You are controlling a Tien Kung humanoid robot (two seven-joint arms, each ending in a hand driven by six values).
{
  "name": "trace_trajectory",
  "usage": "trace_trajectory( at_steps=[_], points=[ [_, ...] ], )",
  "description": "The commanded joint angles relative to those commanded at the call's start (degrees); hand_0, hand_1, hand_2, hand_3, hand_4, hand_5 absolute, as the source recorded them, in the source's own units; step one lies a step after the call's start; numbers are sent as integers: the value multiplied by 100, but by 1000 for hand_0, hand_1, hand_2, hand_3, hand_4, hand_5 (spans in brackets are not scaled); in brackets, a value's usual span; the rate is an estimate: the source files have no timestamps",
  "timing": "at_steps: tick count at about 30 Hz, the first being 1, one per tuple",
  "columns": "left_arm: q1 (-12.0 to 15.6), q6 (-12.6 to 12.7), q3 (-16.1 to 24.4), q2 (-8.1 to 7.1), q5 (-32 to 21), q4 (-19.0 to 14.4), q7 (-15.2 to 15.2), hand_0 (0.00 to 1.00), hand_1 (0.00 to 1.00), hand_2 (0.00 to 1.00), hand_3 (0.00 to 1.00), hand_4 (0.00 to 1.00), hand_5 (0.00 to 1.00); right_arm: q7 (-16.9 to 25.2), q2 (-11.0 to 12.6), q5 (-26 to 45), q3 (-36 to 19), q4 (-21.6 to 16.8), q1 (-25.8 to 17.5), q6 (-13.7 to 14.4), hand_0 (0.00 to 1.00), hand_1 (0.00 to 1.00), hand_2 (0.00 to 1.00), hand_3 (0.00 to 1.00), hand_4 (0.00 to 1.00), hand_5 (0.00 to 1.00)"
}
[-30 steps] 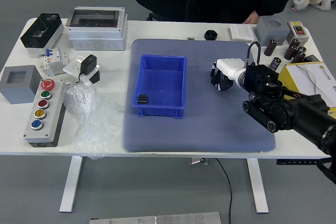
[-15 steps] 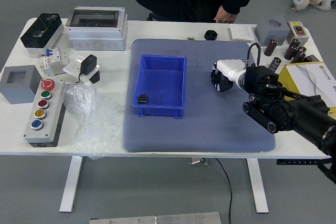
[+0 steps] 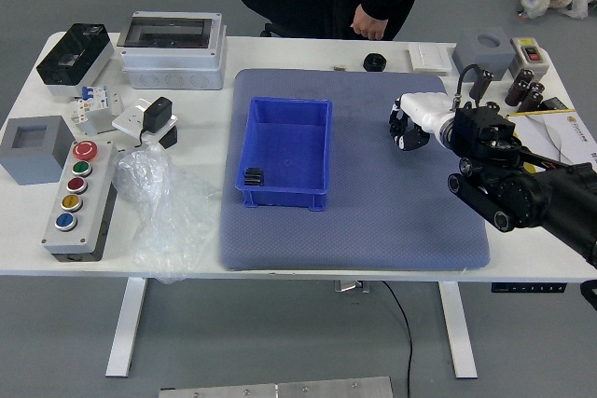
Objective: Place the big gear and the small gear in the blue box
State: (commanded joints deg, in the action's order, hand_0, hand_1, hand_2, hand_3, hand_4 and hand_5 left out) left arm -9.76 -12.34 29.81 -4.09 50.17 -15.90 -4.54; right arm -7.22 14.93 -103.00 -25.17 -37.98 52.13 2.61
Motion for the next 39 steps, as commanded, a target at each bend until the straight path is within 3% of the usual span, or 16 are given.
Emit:
trace_trajectory(
  at_steps=[13, 22, 29, 39],
  points=[
    [49, 1, 154, -83, 54, -1, -1, 861, 843, 847, 861, 755, 687, -224, 665, -1070, -780, -1428, -146, -112, 563, 459, 548, 621, 504, 146],
    [77, -7, 197, -118, 54, 0, -5, 861, 842, 847, 861, 755, 688, -428, 864, -1434, -1014, -2557, -236, -240, 557, 461, 548, 624, 491, 160],
    [70, -17, 179, -114, 44, -1, -6, 861, 842, 846, 860, 754, 687, -524, 595, -1526, -931, -3266, -200, -299, 560, 464, 551, 625, 492, 163],
    [77, -26, 62, -90, -17, 4, -12, 861, 842, 846, 861, 754, 687, -533, -213, -1336, -548, -3196, -48, -267, 553, 463, 549, 623, 499, 175]
  ],
)
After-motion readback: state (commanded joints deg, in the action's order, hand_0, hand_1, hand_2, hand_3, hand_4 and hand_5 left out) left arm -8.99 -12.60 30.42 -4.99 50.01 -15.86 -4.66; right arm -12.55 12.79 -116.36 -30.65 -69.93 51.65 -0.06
